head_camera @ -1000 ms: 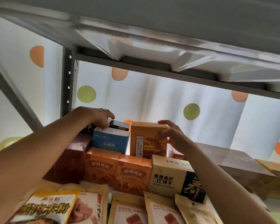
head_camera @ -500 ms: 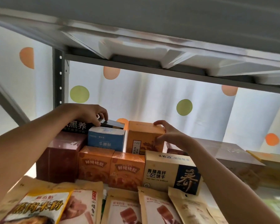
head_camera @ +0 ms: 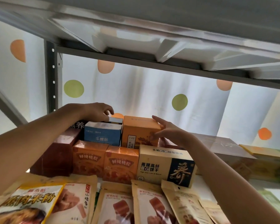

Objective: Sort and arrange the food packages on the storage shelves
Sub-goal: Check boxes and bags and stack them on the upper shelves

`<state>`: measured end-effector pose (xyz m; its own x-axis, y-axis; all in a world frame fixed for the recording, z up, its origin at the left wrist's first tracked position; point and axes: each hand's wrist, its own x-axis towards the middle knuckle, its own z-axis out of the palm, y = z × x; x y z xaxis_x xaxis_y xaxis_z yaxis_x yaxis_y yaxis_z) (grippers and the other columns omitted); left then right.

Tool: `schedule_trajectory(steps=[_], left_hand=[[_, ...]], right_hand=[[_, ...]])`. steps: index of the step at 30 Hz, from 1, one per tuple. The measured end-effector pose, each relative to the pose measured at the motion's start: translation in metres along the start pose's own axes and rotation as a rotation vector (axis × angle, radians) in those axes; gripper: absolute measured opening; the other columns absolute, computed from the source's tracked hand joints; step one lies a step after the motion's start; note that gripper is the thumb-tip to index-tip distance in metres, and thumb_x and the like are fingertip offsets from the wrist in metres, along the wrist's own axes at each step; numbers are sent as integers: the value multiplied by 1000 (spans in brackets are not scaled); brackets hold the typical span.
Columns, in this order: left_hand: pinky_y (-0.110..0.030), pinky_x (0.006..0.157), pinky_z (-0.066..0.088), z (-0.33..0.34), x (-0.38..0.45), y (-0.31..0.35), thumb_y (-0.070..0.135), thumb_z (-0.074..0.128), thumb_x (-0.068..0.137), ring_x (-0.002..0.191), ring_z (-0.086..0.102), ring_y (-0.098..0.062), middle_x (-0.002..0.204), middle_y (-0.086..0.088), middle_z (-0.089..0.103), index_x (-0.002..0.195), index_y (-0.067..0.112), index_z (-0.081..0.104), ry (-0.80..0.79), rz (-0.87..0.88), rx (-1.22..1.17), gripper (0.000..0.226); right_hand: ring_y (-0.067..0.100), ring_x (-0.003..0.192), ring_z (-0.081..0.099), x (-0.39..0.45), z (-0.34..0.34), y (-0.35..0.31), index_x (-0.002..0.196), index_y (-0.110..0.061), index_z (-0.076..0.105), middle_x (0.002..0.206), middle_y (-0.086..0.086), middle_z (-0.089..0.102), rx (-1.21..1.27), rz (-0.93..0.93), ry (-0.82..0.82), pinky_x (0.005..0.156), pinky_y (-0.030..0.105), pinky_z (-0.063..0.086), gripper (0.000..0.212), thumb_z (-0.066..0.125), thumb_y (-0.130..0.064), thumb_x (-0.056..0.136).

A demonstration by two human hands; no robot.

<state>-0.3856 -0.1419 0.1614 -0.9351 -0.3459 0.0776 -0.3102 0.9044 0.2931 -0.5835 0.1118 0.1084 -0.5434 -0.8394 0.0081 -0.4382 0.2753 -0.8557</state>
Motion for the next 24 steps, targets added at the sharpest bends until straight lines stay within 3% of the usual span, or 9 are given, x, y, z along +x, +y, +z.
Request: schedule_trajectory(steps=[3, 7, 11, 15, 18, 20, 24], left_hand=[[-35, 99, 45, 10, -3, 30, 16, 56, 97, 120, 53, -20, 133, 1, 58, 136, 22, 52, 126, 109, -6, 40], [-32, 101, 43, 24, -11, 83, 23, 53, 101, 123, 53, -17, 138, 3, 57, 136, 26, 52, 266, 293, 81, 35], [-34, 103, 42, 39, -17, 130, 33, 49, 102, 126, 51, -17, 140, 5, 55, 135, 30, 55, 154, 381, 159, 33], [-31, 83, 49, 52, -11, 148, 43, 60, 92, 97, 58, -12, 111, 5, 63, 116, 27, 64, 90, 398, 257, 29], [-25, 68, 41, 59, -11, 150, 55, 72, 78, 84, 53, -8, 92, 15, 54, 95, 31, 56, 122, 413, 305, 34], [-23, 63, 37, 62, -13, 150, 62, 76, 71, 81, 52, -7, 89, 17, 51, 93, 33, 51, 145, 409, 304, 43], [-25, 66, 37, 67, -19, 152, 68, 77, 65, 92, 53, -9, 104, 12, 54, 111, 31, 52, 174, 369, 377, 64]], right_hand=[[28, 139, 43, -14, -16, 2, 158, -30, 24, 153, 8, 42, -38, 15, 37, 116, 41, 37, 111, 85, -26, 65], [25, 141, 40, -29, -38, 10, 149, -25, 41, 156, 7, 41, -221, 75, 155, 101, 31, 38, 84, 85, -29, 78], [24, 142, 38, -34, -49, 15, 148, -23, 43, 157, 6, 39, -346, 120, 177, 101, 34, 36, 88, 84, -51, 74], [24, 144, 35, -33, -48, 9, 151, -25, 38, 161, 0, 32, -470, 248, 137, 107, 39, 37, 98, 82, -61, 71], [26, 149, 27, -32, -45, 2, 156, -27, 29, 165, -1, 25, -538, 326, 119, 114, 47, 31, 105, 79, -66, 71], [26, 146, 32, -32, -43, -2, 155, -24, 29, 163, 0, 29, -591, 358, 104, 109, 45, 35, 106, 76, -70, 72], [25, 123, 55, -27, -36, -4, 149, -21, 34, 147, 3, 50, -675, 441, 64, 90, 38, 49, 113, 78, -77, 61]])
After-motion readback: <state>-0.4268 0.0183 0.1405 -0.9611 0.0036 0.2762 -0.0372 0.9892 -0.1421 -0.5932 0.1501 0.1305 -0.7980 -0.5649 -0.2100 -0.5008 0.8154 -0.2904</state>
